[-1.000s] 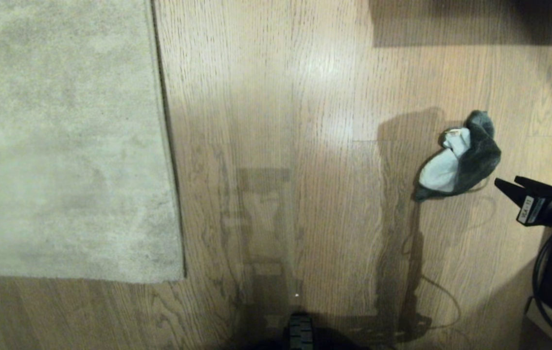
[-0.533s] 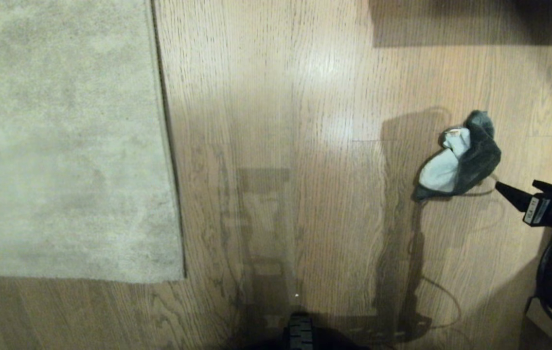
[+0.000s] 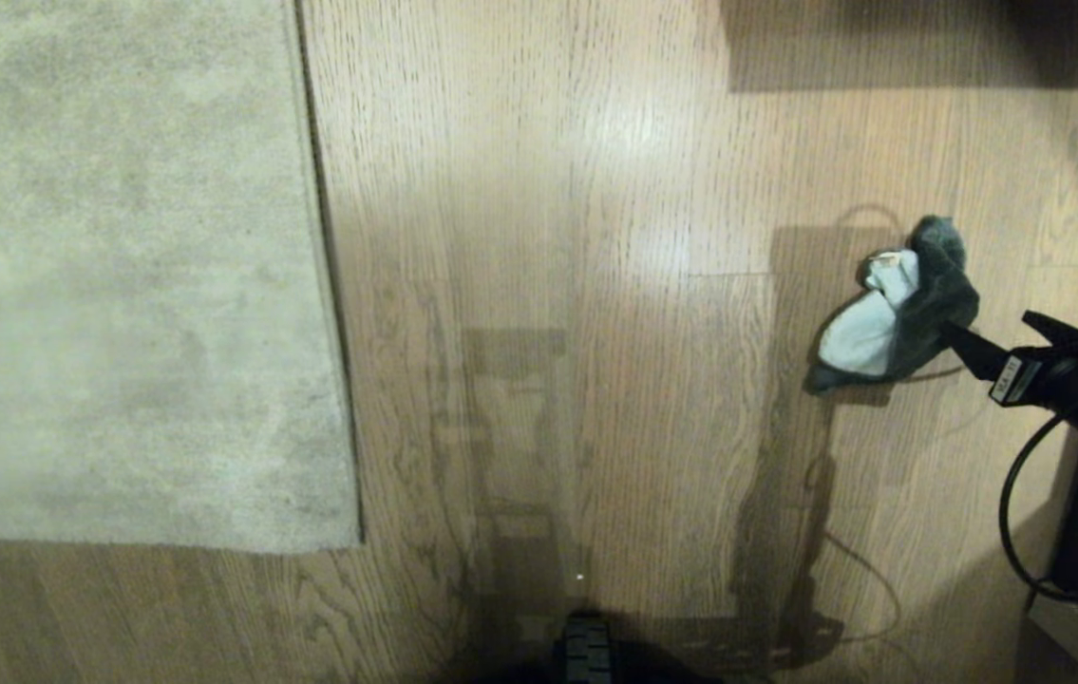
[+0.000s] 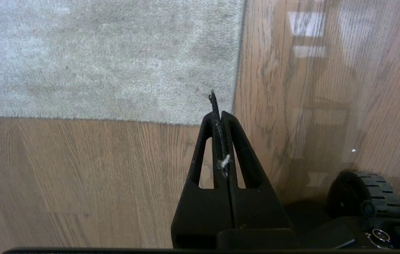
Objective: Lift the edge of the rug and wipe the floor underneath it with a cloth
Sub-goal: Pick up the rag
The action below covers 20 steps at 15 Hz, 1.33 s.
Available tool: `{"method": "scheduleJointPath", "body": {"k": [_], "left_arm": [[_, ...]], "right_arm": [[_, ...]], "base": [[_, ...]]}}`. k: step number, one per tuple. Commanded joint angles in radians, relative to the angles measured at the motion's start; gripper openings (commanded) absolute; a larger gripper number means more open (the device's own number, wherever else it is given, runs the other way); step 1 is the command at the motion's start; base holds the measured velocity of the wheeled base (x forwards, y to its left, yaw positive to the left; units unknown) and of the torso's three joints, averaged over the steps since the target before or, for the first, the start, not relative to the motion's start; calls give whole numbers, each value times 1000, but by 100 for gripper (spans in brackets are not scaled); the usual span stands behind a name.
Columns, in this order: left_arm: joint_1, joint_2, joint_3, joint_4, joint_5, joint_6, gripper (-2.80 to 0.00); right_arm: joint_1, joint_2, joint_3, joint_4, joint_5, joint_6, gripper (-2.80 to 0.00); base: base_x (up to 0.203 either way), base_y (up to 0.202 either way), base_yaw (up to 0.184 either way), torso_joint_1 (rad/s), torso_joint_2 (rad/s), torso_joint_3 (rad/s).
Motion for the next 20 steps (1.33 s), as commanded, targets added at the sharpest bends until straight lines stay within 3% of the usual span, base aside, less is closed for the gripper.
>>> {"method": "scheduleJointPath", "body": {"k": [1, 6, 11, 20], "left_arm": [[0, 0, 0, 0, 0, 1, -280], [0, 0, 0, 0, 0, 0, -280], [0, 0, 0, 0, 1, 0, -280], [0, 0, 0, 0, 2, 1, -280]], "right_arm": [[11, 21, -36, -3, 3, 11, 0], [61, 56, -55, -7, 2, 53, 0], [74, 142, -59, -101, 2, 55, 0], [73, 149, -58, -108, 2, 56, 0]], "base": [[0, 0, 0, 0, 0, 0], [0, 0, 0, 0, 0, 0], [0, 0, 0, 0, 0, 0], [0, 0, 0, 0, 0, 0]]}}
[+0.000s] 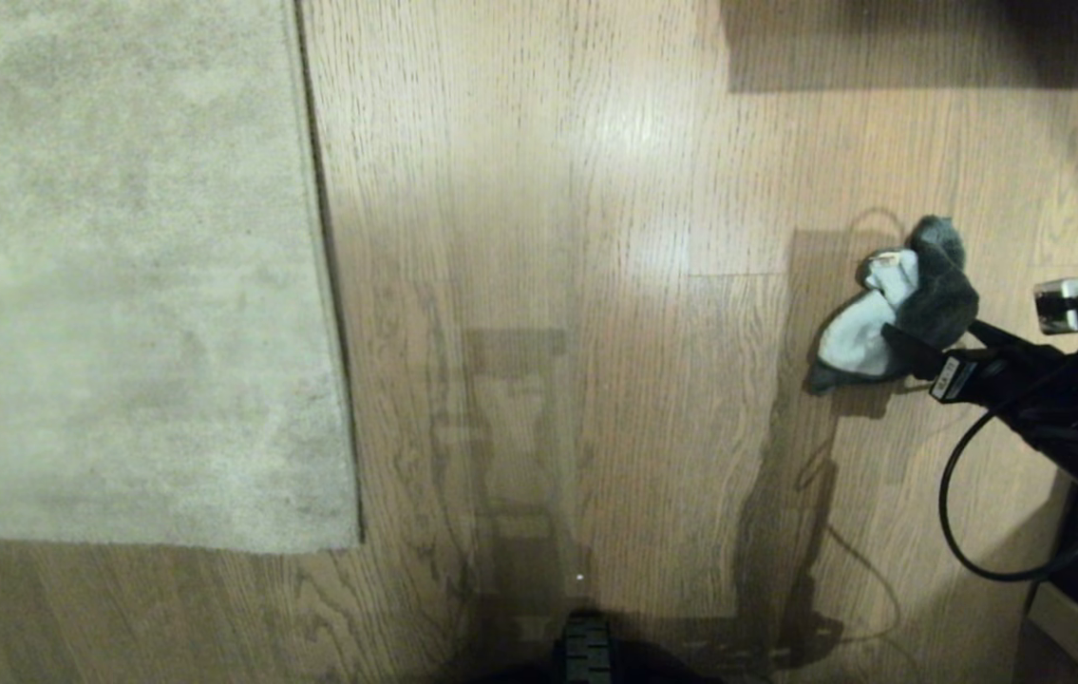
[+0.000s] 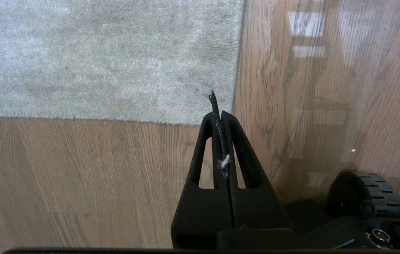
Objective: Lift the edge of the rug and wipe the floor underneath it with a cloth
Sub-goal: Pick up the rag
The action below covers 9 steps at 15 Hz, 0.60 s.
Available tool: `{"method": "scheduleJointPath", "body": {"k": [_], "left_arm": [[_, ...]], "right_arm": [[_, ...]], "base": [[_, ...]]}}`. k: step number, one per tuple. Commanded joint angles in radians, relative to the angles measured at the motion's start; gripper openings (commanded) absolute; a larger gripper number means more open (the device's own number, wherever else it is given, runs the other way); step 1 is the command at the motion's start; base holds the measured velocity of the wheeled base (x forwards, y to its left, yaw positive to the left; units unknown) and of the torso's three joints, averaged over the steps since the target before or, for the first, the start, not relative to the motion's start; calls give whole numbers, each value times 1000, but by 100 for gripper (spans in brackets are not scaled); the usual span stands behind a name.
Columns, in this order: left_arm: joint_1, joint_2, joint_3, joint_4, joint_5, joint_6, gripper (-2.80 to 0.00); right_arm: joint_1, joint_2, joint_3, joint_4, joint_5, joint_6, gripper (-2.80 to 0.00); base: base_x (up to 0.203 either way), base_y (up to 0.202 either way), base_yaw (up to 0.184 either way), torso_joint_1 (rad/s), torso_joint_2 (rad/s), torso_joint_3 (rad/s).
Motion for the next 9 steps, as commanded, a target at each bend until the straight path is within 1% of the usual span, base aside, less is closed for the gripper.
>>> {"method": "scheduleJointPath", "body": {"k": [1, 9], "left_arm": [[0, 0, 0, 0, 0, -1, -280], [0, 0, 0, 0, 0, -1, -280]], "right_arm": [[2, -17, 13, -9, 2, 4, 0], [0, -52, 36, 8, 1, 8, 0]], "base": [[0, 0, 0, 0, 0, 0], [0, 0, 0, 0, 0, 0]]}}
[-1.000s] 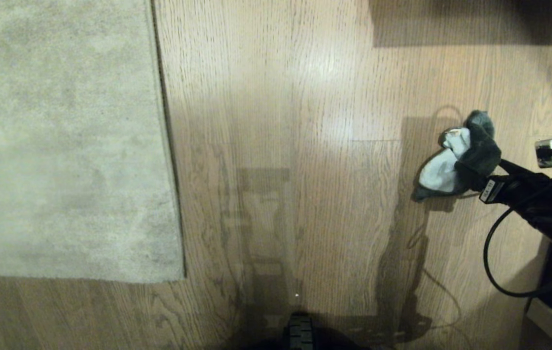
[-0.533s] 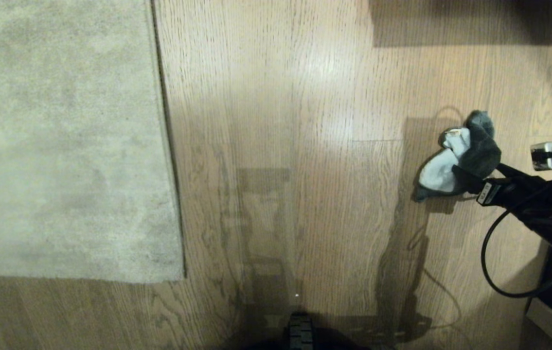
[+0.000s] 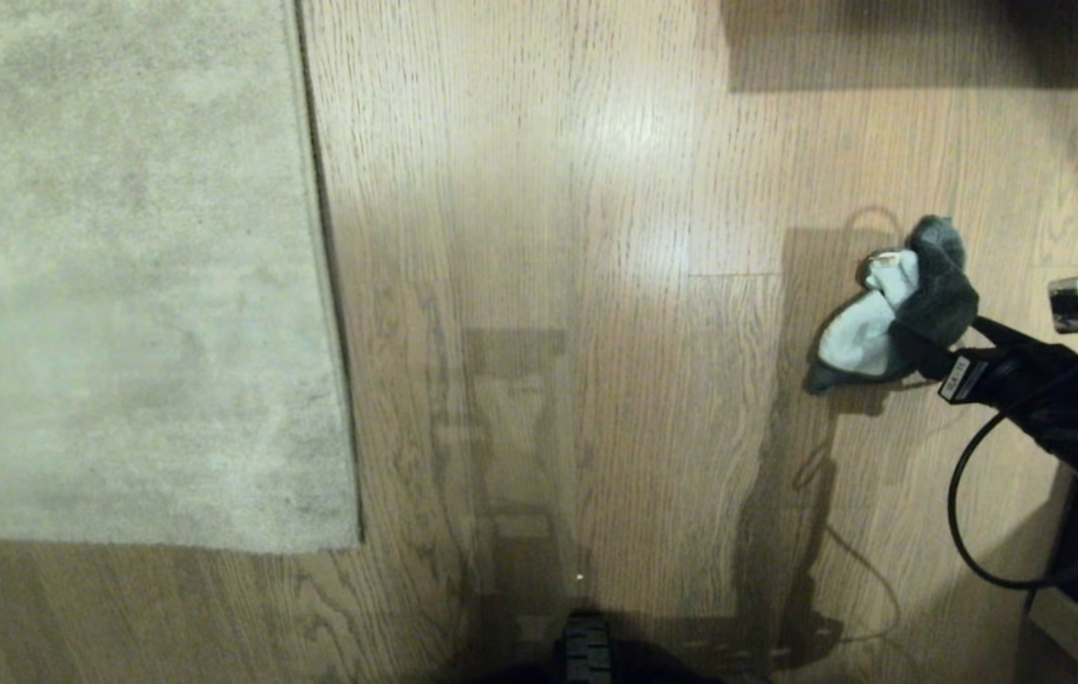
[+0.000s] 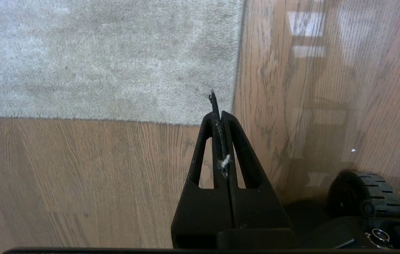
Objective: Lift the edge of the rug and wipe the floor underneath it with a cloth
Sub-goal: Pick up the rag
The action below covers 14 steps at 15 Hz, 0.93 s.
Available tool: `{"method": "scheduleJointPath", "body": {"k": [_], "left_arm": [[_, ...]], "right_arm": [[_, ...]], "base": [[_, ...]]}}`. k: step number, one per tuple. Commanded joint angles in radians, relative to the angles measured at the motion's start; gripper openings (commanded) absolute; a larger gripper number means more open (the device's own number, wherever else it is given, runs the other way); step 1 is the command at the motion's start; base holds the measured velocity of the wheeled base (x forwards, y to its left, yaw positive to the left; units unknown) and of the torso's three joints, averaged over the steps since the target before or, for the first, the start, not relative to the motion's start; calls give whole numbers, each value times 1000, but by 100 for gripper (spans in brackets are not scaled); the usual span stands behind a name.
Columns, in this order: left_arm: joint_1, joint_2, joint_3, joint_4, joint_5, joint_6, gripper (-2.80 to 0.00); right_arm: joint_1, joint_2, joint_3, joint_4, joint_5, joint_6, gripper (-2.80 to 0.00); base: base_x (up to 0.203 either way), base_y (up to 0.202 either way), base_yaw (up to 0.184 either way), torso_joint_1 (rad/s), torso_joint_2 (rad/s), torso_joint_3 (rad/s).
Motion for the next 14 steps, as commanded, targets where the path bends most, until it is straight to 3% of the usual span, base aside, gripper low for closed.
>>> {"method": "scheduleJointPath", "body": {"k": [1, 14], "left_arm": [[0, 0, 0, 0, 0, 0, -280], [0, 0, 0, 0, 1, 0, -280]], "right_arm": [[0, -9, -2, -3, 2, 1, 0], [-10, 0, -51, 51, 4, 3, 0]], "base": [[0, 0, 0, 0, 0, 0], [0, 0, 0, 0, 0, 0]]}}
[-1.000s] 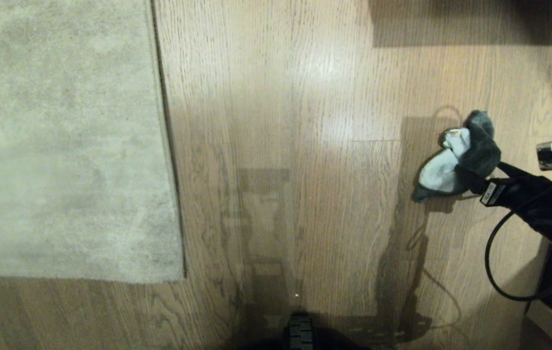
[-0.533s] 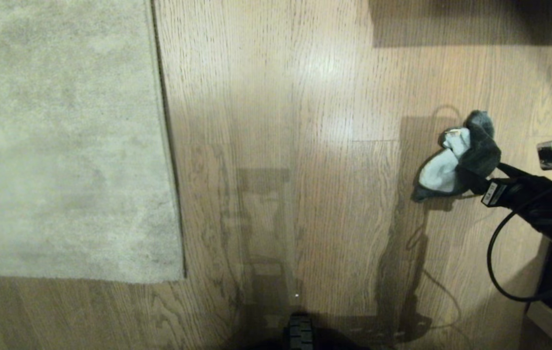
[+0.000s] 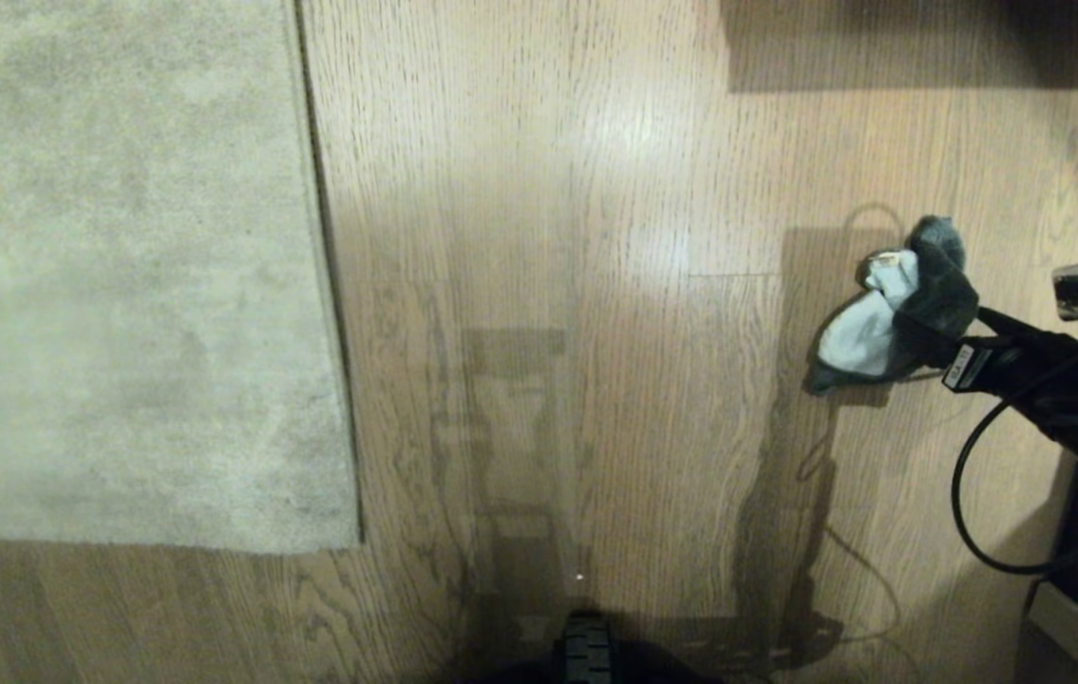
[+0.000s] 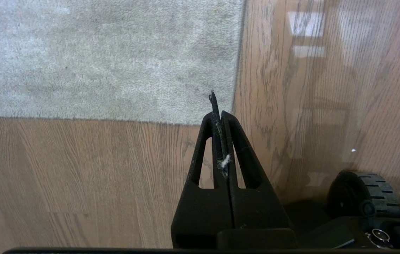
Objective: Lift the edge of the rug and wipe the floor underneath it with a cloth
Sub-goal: Pick up the rag
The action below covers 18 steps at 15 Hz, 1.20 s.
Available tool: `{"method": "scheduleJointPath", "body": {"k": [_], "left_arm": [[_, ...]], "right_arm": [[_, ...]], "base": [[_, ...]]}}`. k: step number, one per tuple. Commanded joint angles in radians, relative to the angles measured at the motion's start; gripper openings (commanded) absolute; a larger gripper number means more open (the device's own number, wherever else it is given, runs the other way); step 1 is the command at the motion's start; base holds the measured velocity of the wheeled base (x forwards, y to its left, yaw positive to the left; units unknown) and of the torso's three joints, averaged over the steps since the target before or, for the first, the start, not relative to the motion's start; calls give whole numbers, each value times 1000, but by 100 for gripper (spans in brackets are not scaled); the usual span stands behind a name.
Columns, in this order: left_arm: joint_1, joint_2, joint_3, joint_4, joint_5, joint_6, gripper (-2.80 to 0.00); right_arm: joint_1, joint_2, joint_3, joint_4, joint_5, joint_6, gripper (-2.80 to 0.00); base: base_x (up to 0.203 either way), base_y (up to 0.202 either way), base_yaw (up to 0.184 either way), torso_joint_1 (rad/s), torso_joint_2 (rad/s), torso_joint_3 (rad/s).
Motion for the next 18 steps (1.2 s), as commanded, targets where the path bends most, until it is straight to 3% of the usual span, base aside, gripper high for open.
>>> {"method": "scheduleJointPath", "body": {"k": [1, 9, 18], "left_arm": [[0, 0, 0, 0, 0, 0, -280], [0, 0, 0, 0, 0, 0, -280], [0, 0, 0, 0, 0, 0, -280]], "right_arm": [[0, 16, -4, -10, 2, 0, 0], [0, 95, -88, -17, 2, 19, 0], [0, 123, -91, -25, 0, 17, 0]], "base": [[0, 0, 0, 0, 0, 0], [0, 0, 0, 0, 0, 0], [0, 0, 0, 0, 0, 0]]}}
